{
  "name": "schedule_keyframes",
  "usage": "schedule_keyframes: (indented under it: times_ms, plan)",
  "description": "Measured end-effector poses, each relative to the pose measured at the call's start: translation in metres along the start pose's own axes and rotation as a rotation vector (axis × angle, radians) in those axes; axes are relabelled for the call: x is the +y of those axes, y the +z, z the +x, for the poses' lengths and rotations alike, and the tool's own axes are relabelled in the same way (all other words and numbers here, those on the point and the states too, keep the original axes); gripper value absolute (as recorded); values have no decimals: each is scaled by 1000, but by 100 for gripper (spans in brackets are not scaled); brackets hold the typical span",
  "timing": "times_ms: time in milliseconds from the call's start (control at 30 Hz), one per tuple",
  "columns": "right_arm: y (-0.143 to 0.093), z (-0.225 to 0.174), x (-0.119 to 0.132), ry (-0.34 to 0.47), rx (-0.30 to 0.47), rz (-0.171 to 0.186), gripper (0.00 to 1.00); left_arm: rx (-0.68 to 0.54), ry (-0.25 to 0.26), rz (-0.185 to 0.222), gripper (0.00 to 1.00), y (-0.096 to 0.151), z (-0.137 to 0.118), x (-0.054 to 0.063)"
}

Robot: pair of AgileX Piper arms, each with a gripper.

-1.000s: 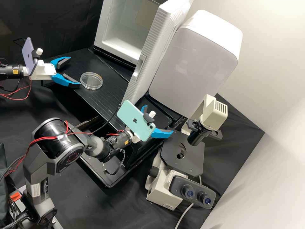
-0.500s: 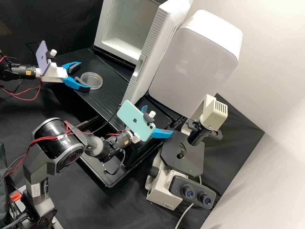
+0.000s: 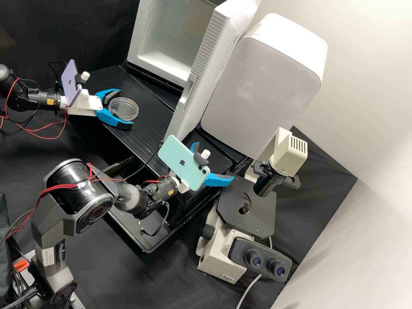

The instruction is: Place the petri dish in the incubator

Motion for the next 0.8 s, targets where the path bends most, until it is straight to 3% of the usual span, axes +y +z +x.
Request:
schedule_keyframes:
  times_ms: [167, 200, 800]
  plan:
    - [0, 0, 0, 0, 0, 0, 100, 1, -2, -1, 100, 0, 0, -1]
    - [0, 0, 0, 0, 0, 0, 100, 1, -2, -1, 0, 0, 0, -1]
    - [0, 0, 0, 0, 0, 0, 100, 31, 12, -3, 0, -1, -1, -1]
